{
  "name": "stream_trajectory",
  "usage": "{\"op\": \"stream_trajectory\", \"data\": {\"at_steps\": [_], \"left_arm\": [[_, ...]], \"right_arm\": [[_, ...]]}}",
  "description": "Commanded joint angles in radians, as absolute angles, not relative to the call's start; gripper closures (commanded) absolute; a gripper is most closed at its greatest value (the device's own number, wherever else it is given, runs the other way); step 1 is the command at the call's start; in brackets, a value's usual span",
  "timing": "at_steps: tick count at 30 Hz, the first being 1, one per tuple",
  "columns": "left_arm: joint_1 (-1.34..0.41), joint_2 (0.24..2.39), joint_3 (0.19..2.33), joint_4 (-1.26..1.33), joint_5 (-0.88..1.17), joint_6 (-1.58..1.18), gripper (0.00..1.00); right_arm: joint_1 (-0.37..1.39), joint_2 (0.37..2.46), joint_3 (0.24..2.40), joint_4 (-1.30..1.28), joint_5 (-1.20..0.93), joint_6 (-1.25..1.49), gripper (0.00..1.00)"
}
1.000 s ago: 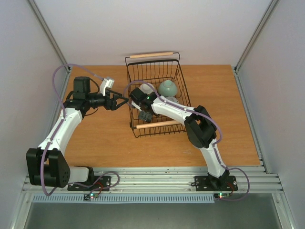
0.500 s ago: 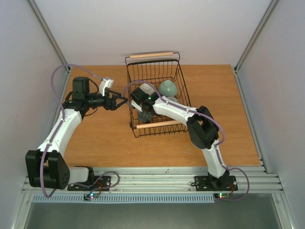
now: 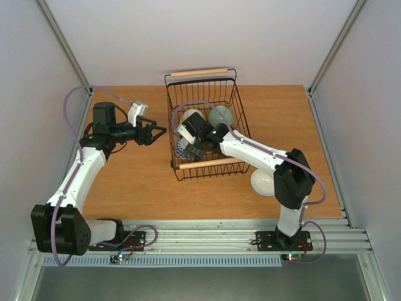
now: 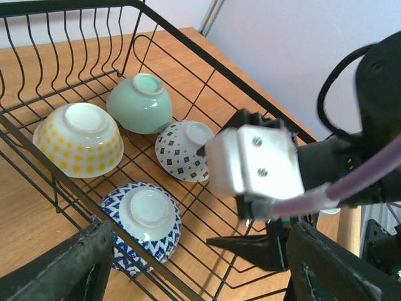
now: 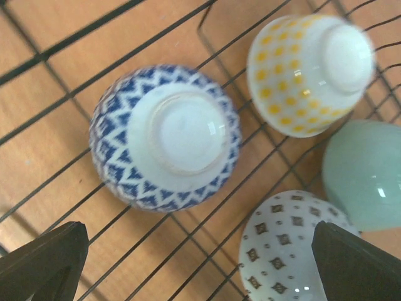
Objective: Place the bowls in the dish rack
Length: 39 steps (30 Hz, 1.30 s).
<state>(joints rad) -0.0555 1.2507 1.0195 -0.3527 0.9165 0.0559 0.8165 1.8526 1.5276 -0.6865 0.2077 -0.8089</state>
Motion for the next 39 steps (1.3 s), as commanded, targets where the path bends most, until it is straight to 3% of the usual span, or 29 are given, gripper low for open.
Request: {"op": "stream_trajectory", "data": {"at_steps": [1, 8, 11, 14, 18, 27, 39], "left_arm": [[-0.051, 1.217, 1.006, -0.294, 0.893, 0.053, 0.24], [-0.051, 1.217, 1.006, -0.293, 0.901, 0.049, 0.24], [-0.051, 1.226, 1.007, -0.293, 0.912, 0.049, 0.24], [-0.051, 1.233, 1.009, -0.299, 0.915, 0.051, 0.24], [-0.051, 1.234, 1.011, -0.301, 0.921, 0.052, 0.24], [-0.052, 1.243, 1.009, -0.292, 0.946, 0.042, 0.24], [-0.051, 1.276, 1.012, -0.283, 0.961, 0.034, 0.24]], "right_arm": [[0.772, 1.779, 1.499, -0.572, 0.255, -0.687, 0.01], [0.666, 1.570, 1.379, -0.473, 0.347, -0.429, 0.01], [0.661, 1.503, 1.330, -0.493, 0.478, -0.335, 0.02], [0.650, 1.442, 1.289, -0.588, 0.698, -0.161, 0.04], [0.637, 1.342, 1.212, -0.811, 0.825, 0.128, 0.08], [0.636, 1.089, 0.911, -1.096, 0.828, 0.623, 0.11], [0.638, 0.744, 0.777, -1.265, 0.844, 0.747, 0.11]]}}
